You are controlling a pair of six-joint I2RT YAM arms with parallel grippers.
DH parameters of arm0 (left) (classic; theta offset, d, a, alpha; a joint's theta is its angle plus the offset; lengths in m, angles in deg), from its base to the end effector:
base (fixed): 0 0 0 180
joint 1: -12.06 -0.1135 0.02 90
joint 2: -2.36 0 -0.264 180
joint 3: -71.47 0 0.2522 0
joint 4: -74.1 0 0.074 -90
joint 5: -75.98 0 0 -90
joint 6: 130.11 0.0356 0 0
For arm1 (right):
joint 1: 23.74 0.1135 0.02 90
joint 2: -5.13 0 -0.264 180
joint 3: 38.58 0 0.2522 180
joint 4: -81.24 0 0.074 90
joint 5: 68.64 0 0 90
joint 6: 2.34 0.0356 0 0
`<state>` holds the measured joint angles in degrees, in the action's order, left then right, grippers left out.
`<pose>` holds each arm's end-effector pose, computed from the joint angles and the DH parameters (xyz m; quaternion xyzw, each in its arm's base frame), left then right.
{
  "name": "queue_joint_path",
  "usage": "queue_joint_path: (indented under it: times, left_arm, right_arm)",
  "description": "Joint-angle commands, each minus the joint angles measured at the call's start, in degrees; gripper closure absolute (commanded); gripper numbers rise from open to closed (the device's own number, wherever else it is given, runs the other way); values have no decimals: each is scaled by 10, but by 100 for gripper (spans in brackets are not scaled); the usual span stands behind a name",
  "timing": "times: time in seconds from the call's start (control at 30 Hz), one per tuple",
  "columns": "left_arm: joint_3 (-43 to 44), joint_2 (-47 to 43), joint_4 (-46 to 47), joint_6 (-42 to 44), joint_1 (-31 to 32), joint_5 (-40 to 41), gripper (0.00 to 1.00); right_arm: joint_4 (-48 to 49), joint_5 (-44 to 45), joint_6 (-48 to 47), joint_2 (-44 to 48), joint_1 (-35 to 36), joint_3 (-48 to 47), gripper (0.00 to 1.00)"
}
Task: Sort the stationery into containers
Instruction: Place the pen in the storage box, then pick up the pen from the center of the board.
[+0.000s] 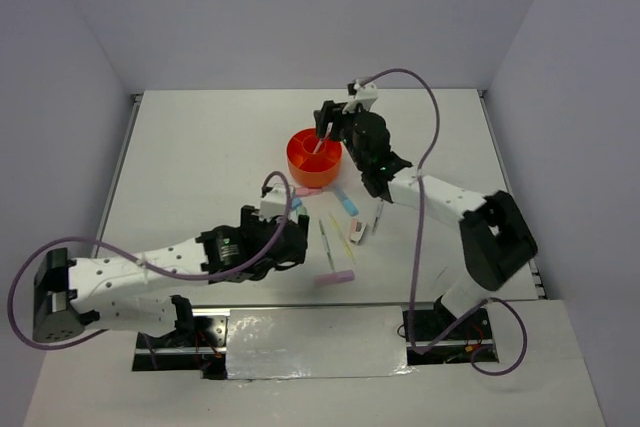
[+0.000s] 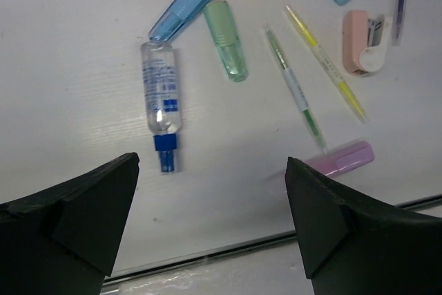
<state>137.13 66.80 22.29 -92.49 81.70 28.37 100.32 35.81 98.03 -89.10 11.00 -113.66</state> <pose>0.0997 -0.1997 0.2795 0.0112 0.8861 -0.1100 0.4501 0.3224 0.2128 0.2939 -0.0613 0.7049 0.1867 0.6816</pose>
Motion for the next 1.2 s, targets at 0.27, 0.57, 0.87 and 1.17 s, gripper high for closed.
queue_joint_path:
  times: [0.27, 0.57, 0.87, 1.17]
  left_arm:
    - [262, 331, -69, -141, -36, -56, 19]
    - [290, 457, -24, -190, -76, -139, 45]
    - [297, 509, -38, -214, -78, -144, 48]
    - [250, 503, -10, -226, -79, -161, 65]
  right_arm:
    - [-537, 70, 135, 314, -56, -38, 6]
    - [-582, 4, 154, 460, -88, 74, 5]
    - [-582, -43, 155, 489, -86, 96, 6]
    - [-568, -66, 158, 487, -87, 107, 7]
